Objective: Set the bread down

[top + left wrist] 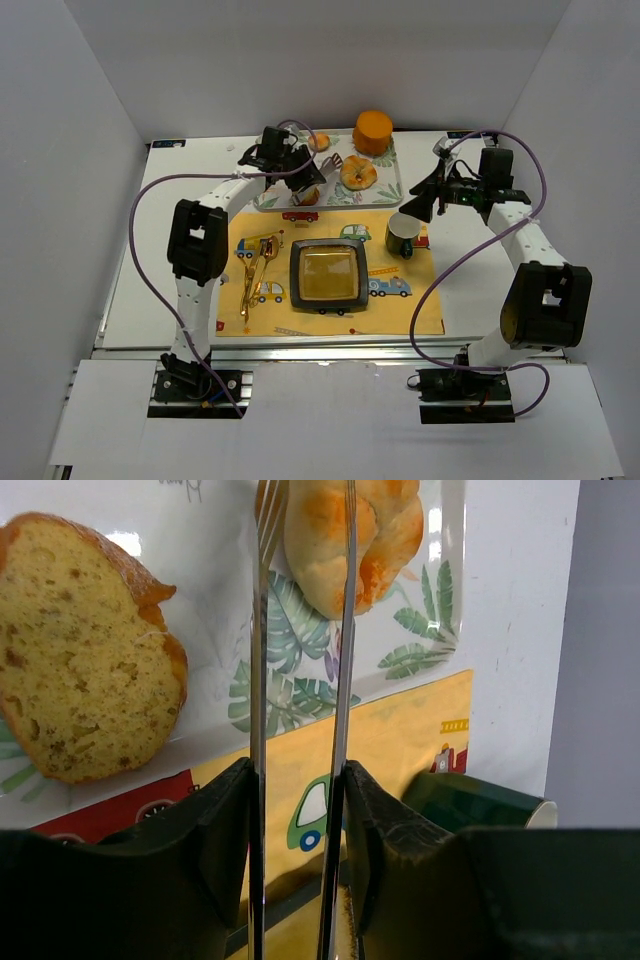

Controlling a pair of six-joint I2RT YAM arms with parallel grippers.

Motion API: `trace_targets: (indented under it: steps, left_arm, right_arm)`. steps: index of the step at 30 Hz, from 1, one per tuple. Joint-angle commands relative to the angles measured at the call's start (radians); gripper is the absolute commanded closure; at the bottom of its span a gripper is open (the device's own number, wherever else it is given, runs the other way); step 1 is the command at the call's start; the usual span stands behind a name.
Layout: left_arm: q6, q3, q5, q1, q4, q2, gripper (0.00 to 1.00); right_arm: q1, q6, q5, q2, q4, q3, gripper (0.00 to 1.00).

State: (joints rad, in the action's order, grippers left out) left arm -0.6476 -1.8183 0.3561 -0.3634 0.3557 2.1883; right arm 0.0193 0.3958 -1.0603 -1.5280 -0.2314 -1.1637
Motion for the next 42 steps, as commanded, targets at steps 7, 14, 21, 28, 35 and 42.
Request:
trace_targets:
  steps: [7, 14, 21, 28, 35, 42]
  left_arm:
    - [-0.001, -0.076, 0.032, -0.020, 0.002, 0.016, 0.50]
    - [-0.004, -0.036, 0.050, -0.022, -0.008, 0.001, 0.48]
    - [0.009, -0.030, 0.040, -0.025, 0.019, 0.001, 0.47]
    - [0.026, -0.033, 0.040, -0.026, 0.045, -0.004, 0.47]
    - [0.014, -0.012, 0.066, -0.032, 0.023, -0.013, 0.47]
    - [0.016, -0.001, 0.067, -0.042, 0.031, -0.001, 0.47]
  right_arm:
    - [0.008, -0.008, -0.035, 0.032, 0.033, 0.016, 0.20]
    - [0.011, -0.009, -0.035, 0.031, 0.037, 0.018, 0.20]
    - [0.011, -0.017, -0.043, 0.026, 0.046, 0.013, 0.20]
    - [0.011, -0.023, -0.047, 0.026, 0.050, 0.018, 0.20]
    - [0.011, -0.025, -0.049, 0.028, 0.055, 0.022, 0.20]
    - [0.011, -0.029, -0.049, 0.028, 0.061, 0.027, 0.20]
